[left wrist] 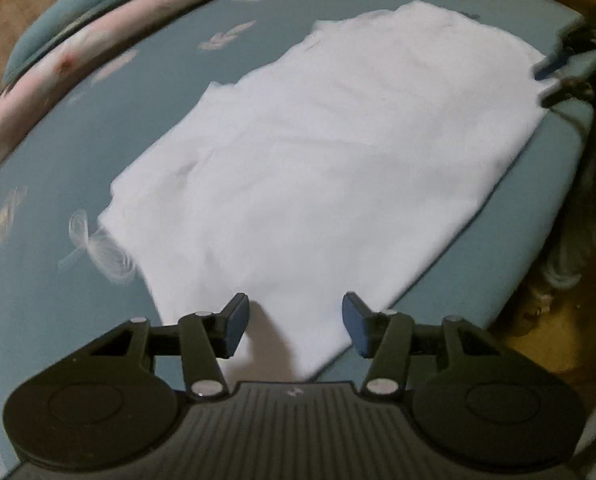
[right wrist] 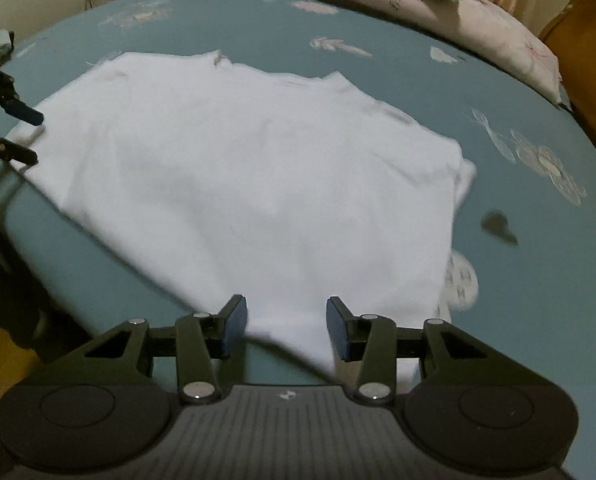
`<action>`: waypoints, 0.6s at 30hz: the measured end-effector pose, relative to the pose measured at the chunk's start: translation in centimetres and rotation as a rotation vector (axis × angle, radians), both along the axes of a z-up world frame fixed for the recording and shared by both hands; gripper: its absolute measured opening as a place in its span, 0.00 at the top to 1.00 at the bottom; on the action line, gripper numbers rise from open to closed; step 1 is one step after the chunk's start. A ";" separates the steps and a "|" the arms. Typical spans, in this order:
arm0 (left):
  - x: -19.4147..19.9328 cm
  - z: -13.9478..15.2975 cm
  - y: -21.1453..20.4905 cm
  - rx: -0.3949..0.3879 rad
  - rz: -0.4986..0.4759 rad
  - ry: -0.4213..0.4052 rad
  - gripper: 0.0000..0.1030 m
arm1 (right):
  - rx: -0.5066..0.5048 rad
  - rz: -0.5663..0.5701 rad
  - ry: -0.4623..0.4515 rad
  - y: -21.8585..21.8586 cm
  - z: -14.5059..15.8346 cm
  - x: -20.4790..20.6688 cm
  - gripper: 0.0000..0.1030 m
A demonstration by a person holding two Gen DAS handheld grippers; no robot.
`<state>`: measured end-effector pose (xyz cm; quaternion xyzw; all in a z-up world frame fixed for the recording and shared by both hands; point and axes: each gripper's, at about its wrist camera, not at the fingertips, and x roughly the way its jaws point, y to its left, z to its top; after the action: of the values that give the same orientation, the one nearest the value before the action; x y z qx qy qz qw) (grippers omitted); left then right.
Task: Fold clothes
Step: 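Open both grippers, release the shirt and raise them above it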
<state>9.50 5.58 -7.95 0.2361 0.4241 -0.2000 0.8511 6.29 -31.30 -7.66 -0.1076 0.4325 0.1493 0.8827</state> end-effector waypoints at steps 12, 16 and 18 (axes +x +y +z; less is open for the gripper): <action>1.9 3.1 -2.3 -0.210 0.061 -0.002 0.27 | 0.281 -0.291 -0.056 -4.7 -0.1 0.2 0.45; 3.2 2.8 -4.7 -0.253 0.054 0.039 0.26 | 0.306 -0.342 -0.094 -5.0 -0.2 -0.8 0.44; 4.0 2.8 -5.9 -0.261 0.025 0.063 0.26 | 0.317 -0.338 -0.147 -4.8 0.6 -0.8 0.39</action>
<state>13.54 -0.32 -5.19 0.1118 0.4241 -0.2502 0.8632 5.47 -36.11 -7.04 0.0957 0.3502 0.0571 0.9300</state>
